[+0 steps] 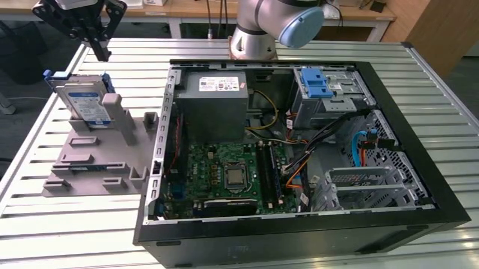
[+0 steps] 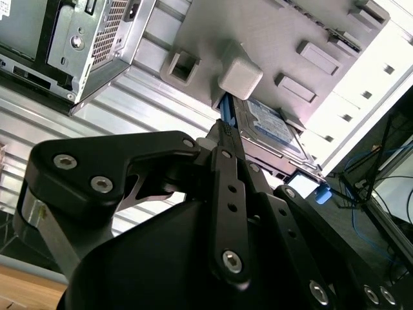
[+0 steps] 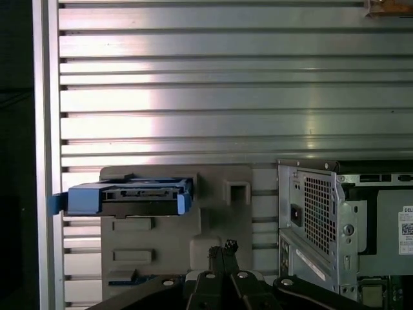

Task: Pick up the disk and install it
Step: 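Reach for the disk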

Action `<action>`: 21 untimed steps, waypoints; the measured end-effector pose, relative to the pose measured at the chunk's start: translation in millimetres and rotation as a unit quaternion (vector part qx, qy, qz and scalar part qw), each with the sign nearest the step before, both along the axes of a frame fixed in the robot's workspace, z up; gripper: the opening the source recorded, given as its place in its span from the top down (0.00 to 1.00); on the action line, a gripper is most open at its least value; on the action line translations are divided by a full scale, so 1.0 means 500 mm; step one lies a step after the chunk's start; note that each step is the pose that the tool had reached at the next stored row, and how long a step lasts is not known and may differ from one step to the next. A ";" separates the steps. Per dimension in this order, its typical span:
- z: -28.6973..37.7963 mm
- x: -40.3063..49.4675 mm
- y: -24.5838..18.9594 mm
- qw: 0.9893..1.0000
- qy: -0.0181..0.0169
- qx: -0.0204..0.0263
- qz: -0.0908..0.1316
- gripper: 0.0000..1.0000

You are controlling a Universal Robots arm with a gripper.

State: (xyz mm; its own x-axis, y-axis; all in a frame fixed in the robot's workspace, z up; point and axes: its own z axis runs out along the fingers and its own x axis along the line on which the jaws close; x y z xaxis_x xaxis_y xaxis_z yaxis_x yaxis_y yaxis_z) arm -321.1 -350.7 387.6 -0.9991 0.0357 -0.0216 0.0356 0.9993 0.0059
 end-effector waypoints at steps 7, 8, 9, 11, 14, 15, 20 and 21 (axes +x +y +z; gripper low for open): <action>0.000 -0.004 0.0000 1.000 0.000 0.000 0.000 0.89; 0.000 -0.005 0.0000 1.000 0.000 0.000 0.000 0.89; 0.000 -0.007 0.0001 1.000 0.000 0.000 0.000 0.89; 0.000 -0.011 0.0000 1.000 0.000 0.000 0.000 0.89; 0.000 -0.019 0.0000 1.000 0.000 0.000 0.000 0.89; 0.000 -0.022 0.0000 1.000 0.000 0.000 0.000 0.89; 0.000 -0.039 0.0000 1.000 0.000 0.000 0.000 0.89; 0.000 -0.042 0.0000 1.000 0.000 0.000 0.000 0.89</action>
State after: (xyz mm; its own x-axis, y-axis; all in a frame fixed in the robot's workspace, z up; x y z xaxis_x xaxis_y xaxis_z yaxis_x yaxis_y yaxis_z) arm -342.0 -350.7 387.4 -0.9991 0.0358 -0.0215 0.0356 0.9993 0.0059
